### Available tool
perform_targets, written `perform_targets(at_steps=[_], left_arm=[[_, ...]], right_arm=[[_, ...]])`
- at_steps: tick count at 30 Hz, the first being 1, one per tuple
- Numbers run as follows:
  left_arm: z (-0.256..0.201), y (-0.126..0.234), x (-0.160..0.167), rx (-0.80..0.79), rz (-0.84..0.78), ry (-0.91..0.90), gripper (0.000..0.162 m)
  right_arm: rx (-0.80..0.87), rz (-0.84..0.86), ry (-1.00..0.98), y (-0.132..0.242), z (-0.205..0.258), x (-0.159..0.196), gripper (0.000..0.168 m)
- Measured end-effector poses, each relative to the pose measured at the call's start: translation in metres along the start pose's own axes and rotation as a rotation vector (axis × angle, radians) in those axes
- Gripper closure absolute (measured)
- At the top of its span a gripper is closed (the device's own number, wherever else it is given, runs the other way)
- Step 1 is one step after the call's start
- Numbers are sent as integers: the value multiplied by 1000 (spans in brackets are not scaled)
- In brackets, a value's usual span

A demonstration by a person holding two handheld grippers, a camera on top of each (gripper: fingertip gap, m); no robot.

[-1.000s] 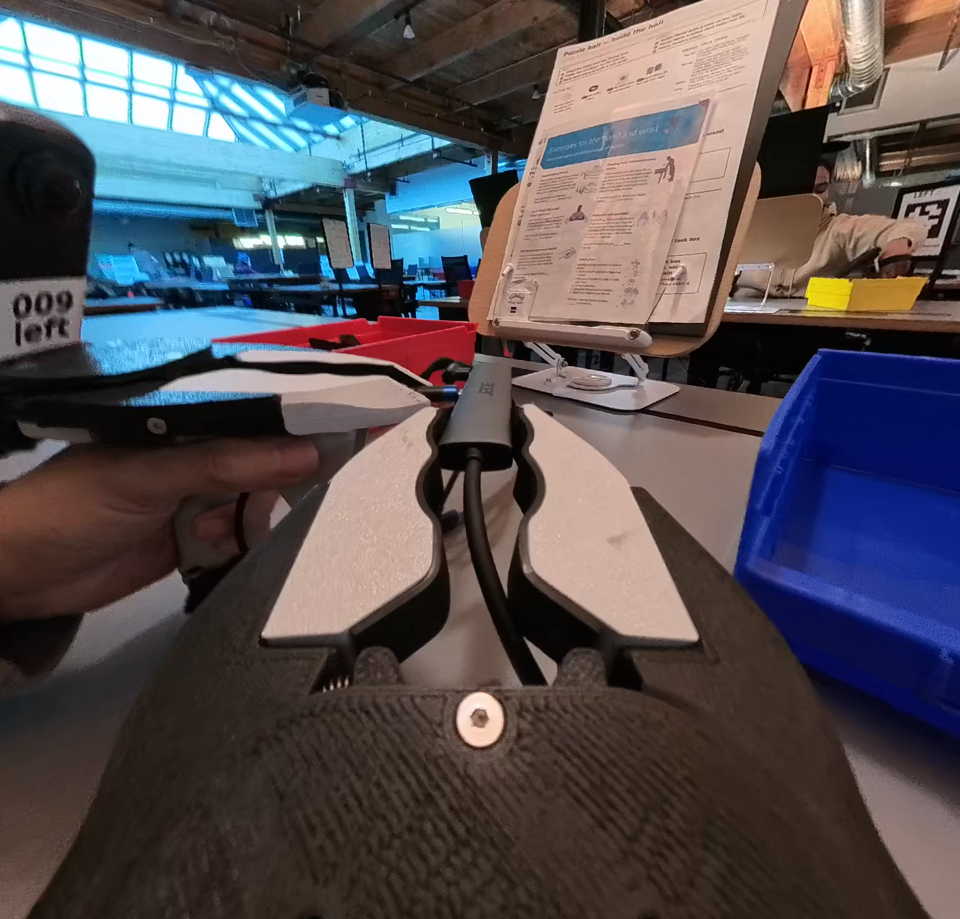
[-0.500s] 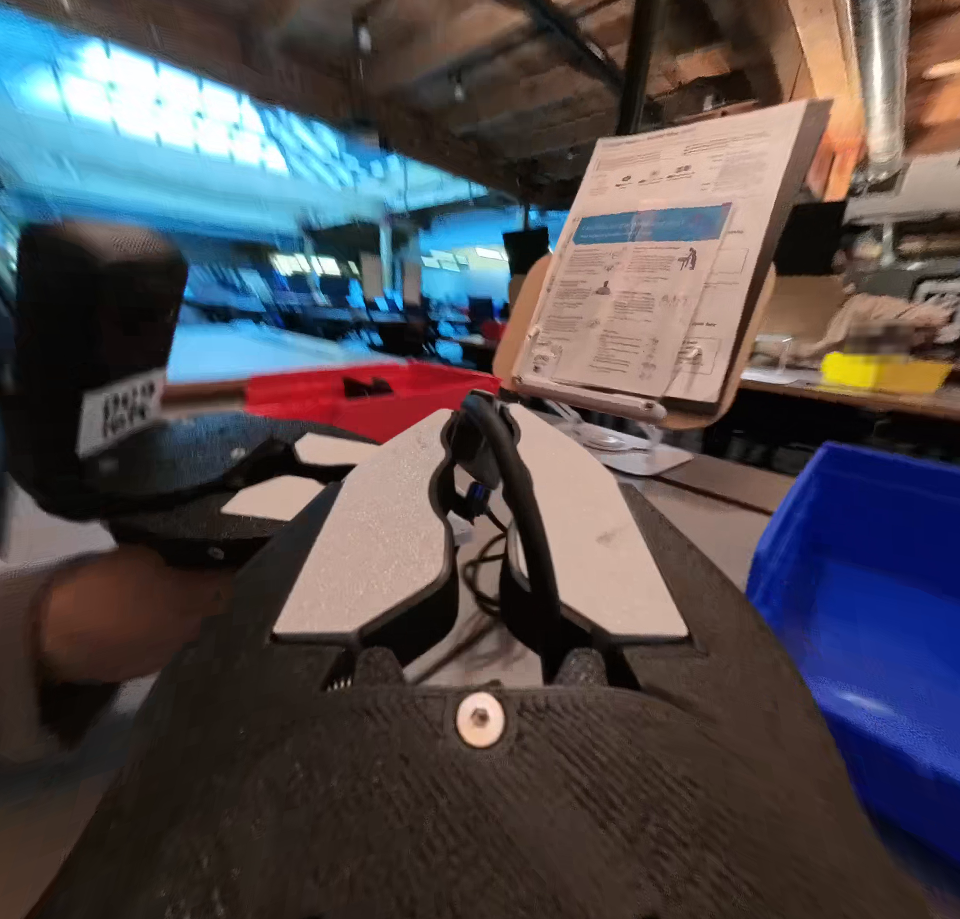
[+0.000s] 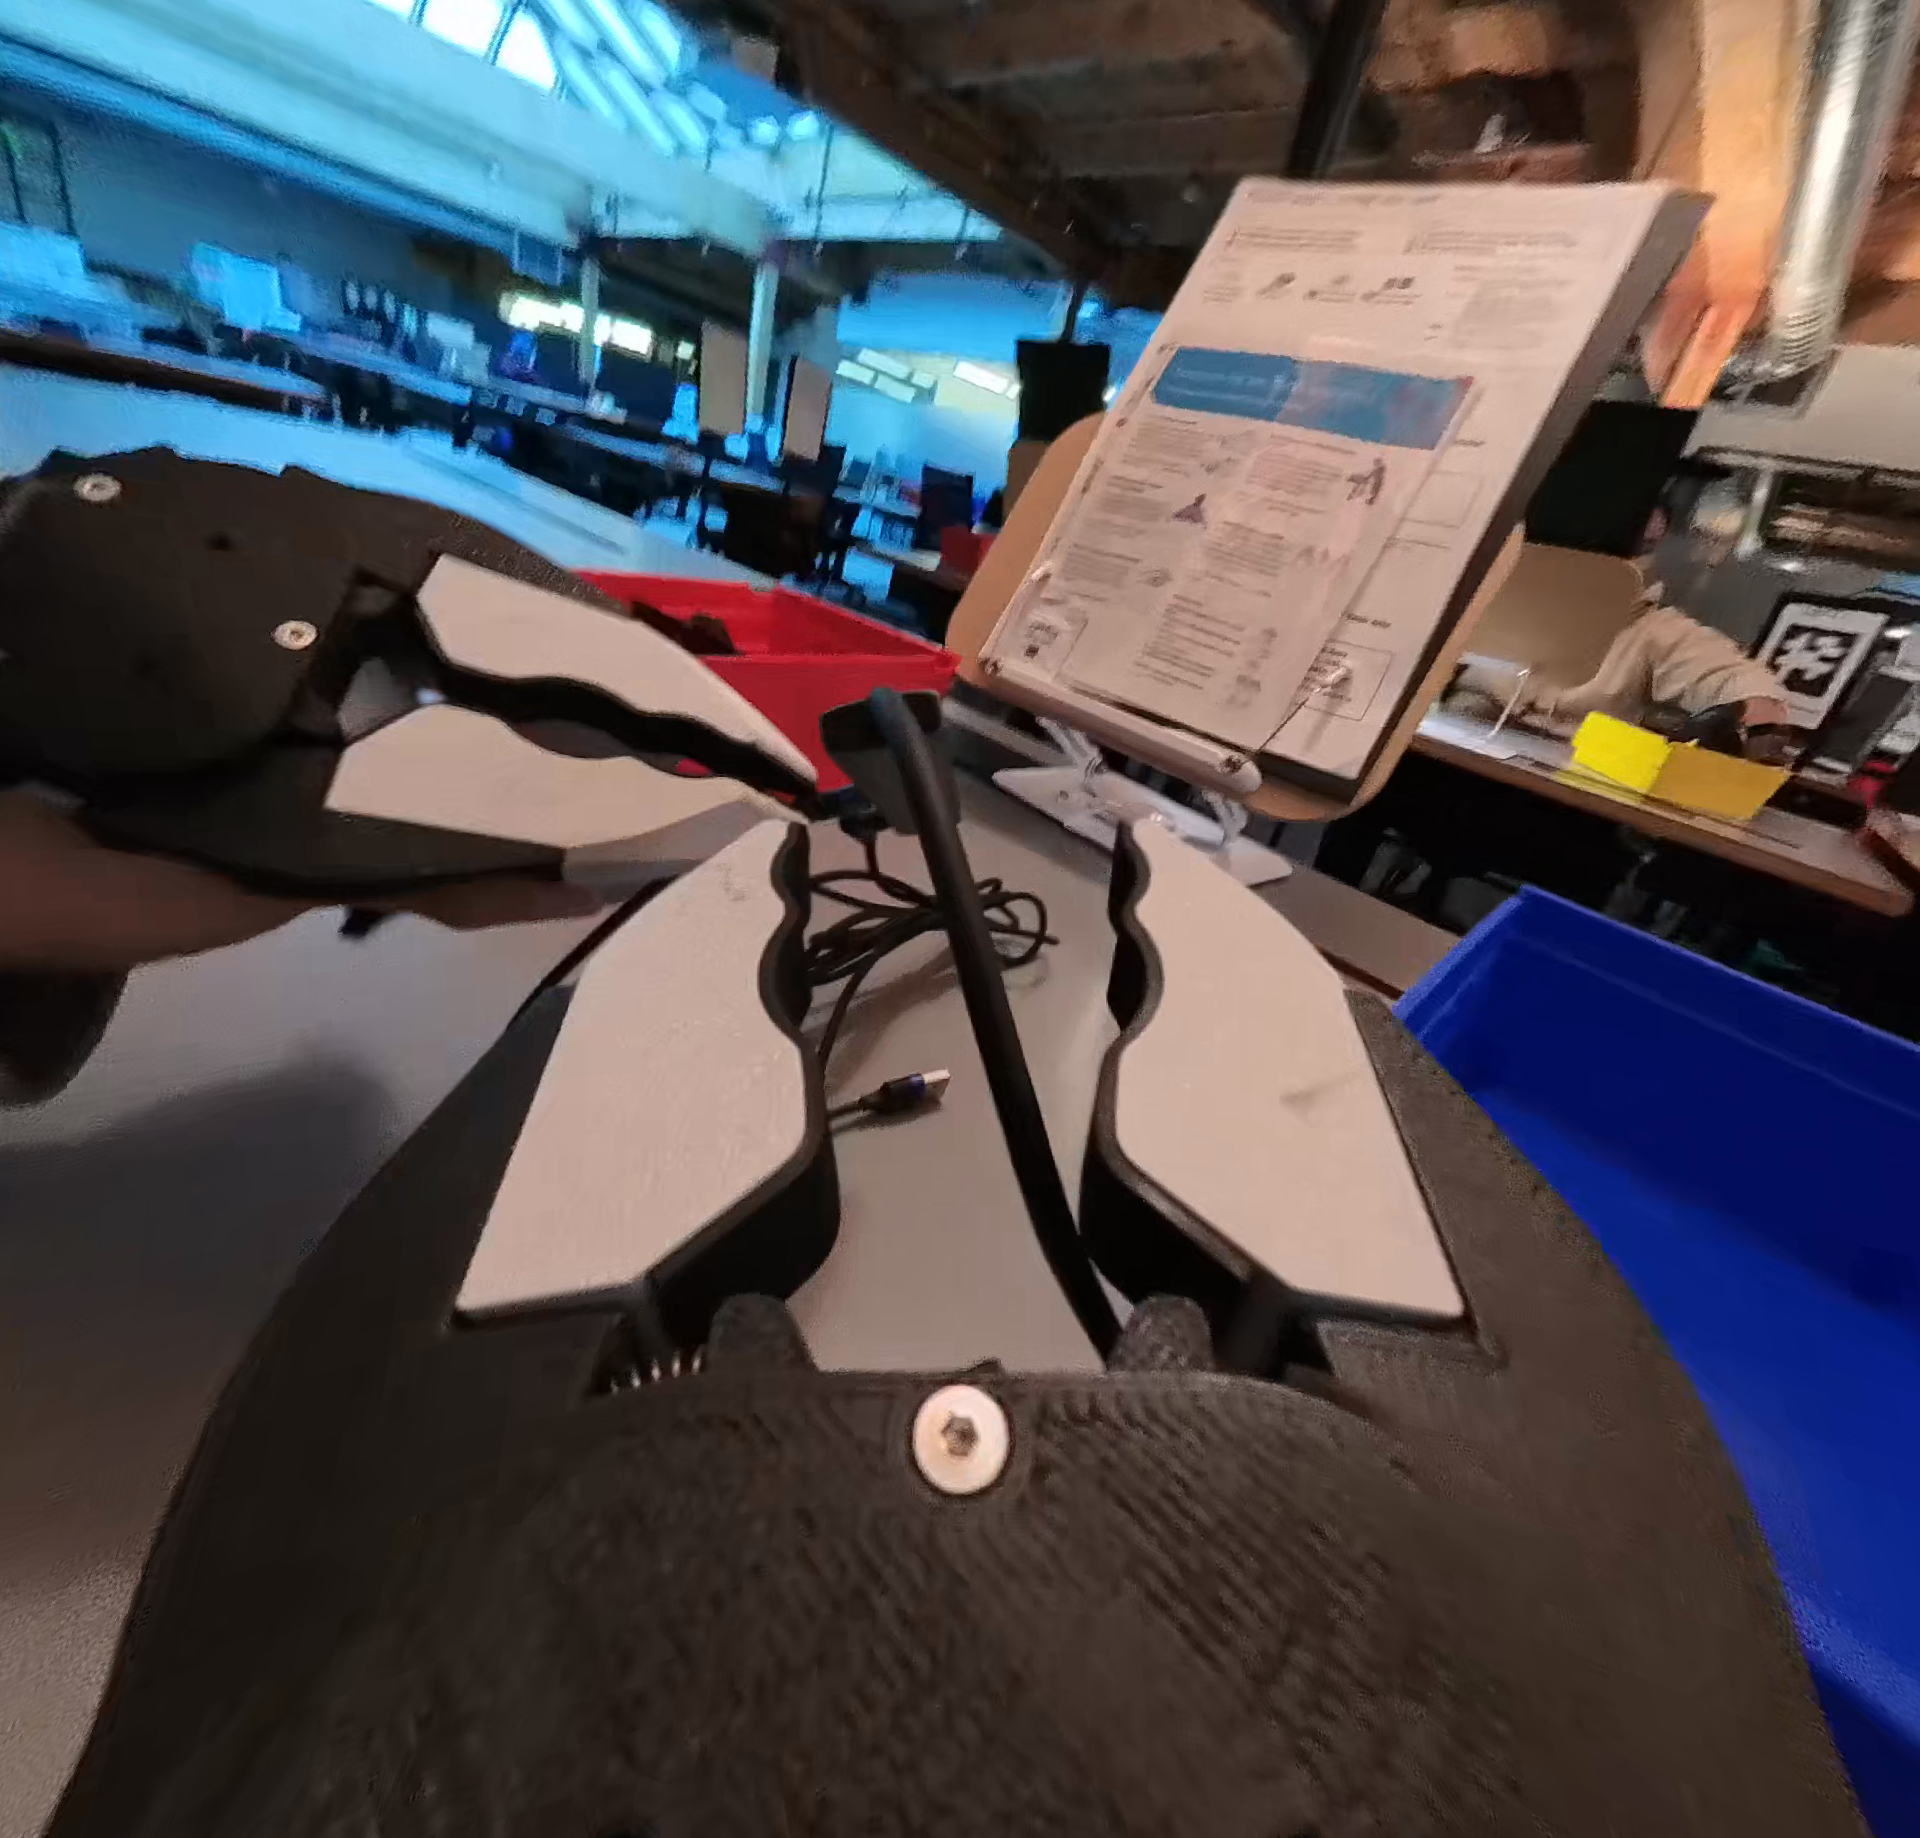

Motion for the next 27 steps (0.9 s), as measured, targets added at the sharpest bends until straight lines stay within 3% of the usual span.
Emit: perform_targets(at_steps=[6,11,14,18,22,24,27], left_arm=[[-7,2,10,78,35,-119,156],[-20,1,10,76,25,-309,157],[-27,0,9,59,22,-462,157],[-31,0,12,27,16,-535,158],[-31,1,15,15,0,-449,157],[-28,3,14,16,-64,-282,154],[-5,13,7,2,-179,101,129]], right_arm=[[-35,182,-70,-12,8,-28,102],[6,407,-19,-17,14,3,108],[-17,368,-142,-18,15,9,135],[2,292,-182,-17,10,17,141],[-20,231,-190,-12,8,30,144],[-6,159,-204,-9,4,32,144],[51,76,-190,0,-7,29,144]])
Point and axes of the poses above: each gripper's, where its closed fingertips meet, y back along the fingers, x out of its underside, z = x × y across the jaws, the point moved 8 cm from there along y, back along the fingers, and after that the axes turned 14 degrees about -z, right-handed, at the moved point
